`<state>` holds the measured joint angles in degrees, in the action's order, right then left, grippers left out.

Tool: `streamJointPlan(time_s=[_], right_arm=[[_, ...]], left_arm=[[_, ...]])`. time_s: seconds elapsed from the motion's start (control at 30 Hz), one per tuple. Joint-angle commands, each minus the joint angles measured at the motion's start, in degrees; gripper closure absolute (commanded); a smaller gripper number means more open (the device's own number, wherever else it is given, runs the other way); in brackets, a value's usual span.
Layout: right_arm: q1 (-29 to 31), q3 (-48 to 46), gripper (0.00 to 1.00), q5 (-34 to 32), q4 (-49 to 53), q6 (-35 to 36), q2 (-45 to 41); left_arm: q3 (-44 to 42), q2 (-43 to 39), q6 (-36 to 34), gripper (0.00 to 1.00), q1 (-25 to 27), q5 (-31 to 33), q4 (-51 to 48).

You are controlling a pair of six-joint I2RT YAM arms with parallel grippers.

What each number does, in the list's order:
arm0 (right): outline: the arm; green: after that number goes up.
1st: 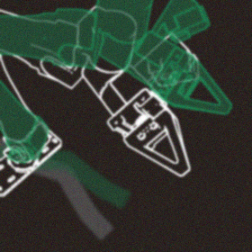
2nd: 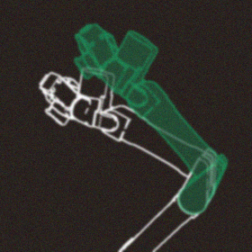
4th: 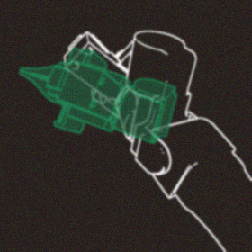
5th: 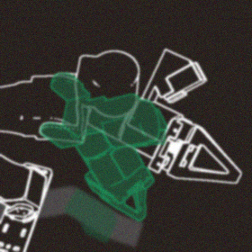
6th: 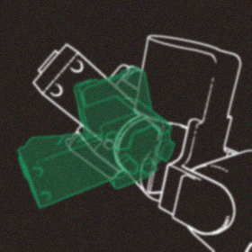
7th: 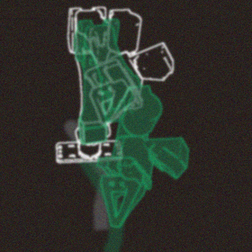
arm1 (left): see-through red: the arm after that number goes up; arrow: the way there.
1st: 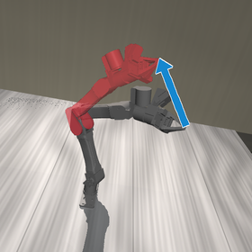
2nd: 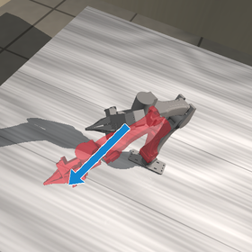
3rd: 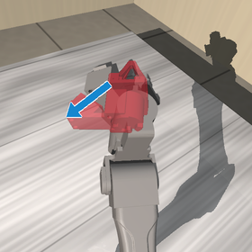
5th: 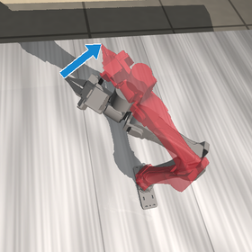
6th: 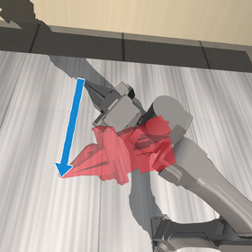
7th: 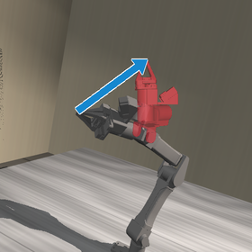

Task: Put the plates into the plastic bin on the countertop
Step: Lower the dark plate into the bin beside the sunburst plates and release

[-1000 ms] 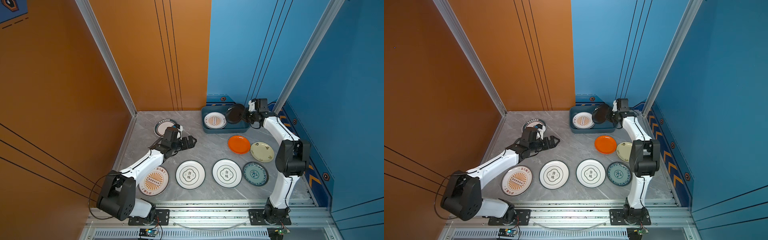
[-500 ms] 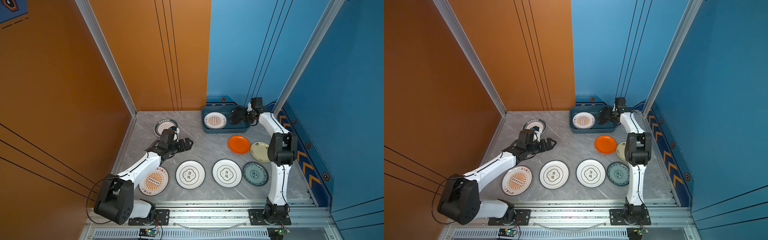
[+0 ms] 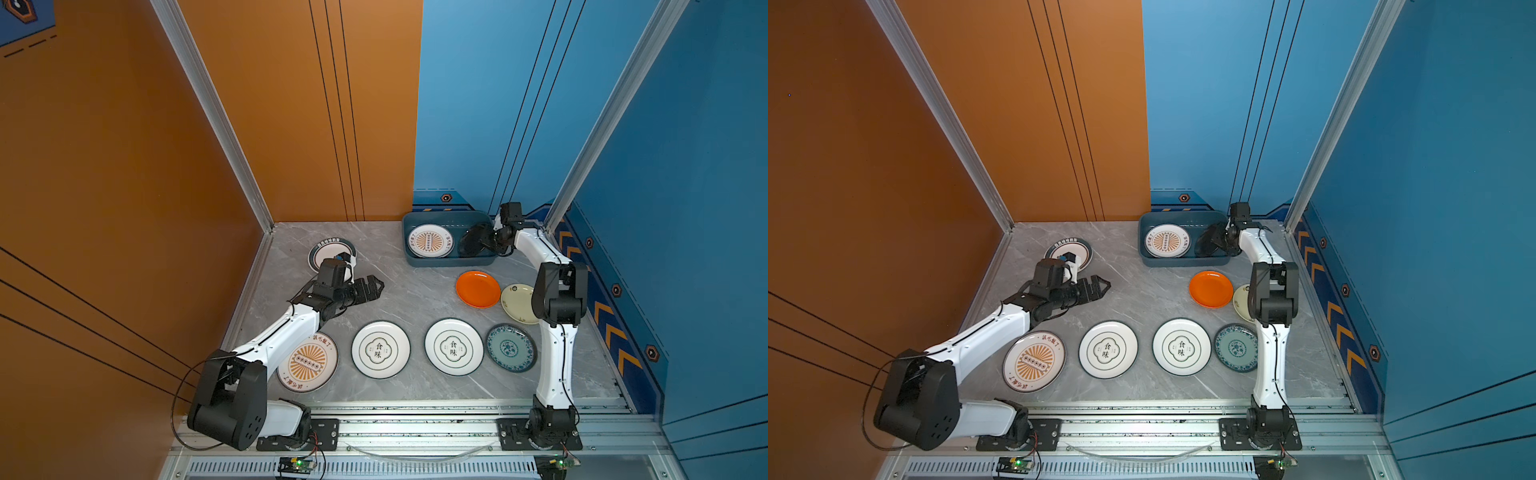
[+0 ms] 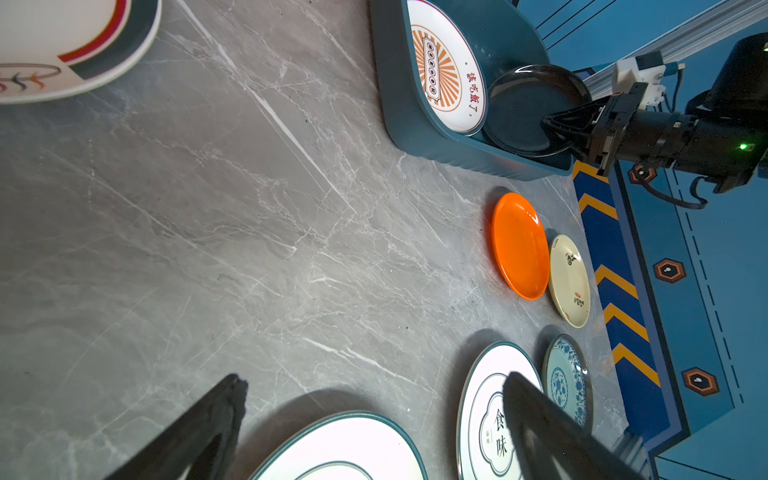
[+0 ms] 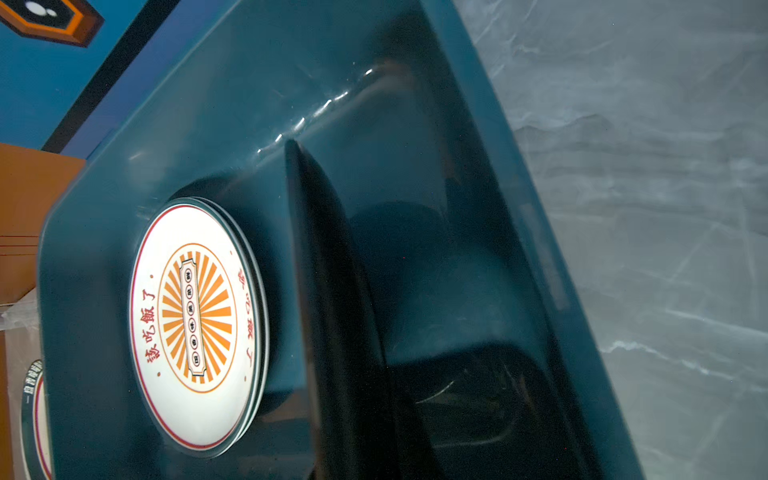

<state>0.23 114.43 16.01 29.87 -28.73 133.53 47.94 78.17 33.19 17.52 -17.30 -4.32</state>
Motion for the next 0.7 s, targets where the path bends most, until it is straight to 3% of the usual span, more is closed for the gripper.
streamJointPlan(time_s=[0.0,0.43,0.67], right_arm=[[-0.5,1.4,0.99,0.8,0.9,-0.6,1.4],[-1.1,-1.0,0.67,1.0,1.1,-0.4,0.5],[-1.1,-1.0,0.60,0.4,2.6,0.3,-0.4]], left_arm=[[-0.2,0.3,-1.1,0.02,-0.5,-1.6,-0.3],[0.6,1.5,-0.9,0.02,-0.5,-2.3,-0.5],[0.4,1.7,-0.5,0.02,-0.1,-2.2,-0.3]])
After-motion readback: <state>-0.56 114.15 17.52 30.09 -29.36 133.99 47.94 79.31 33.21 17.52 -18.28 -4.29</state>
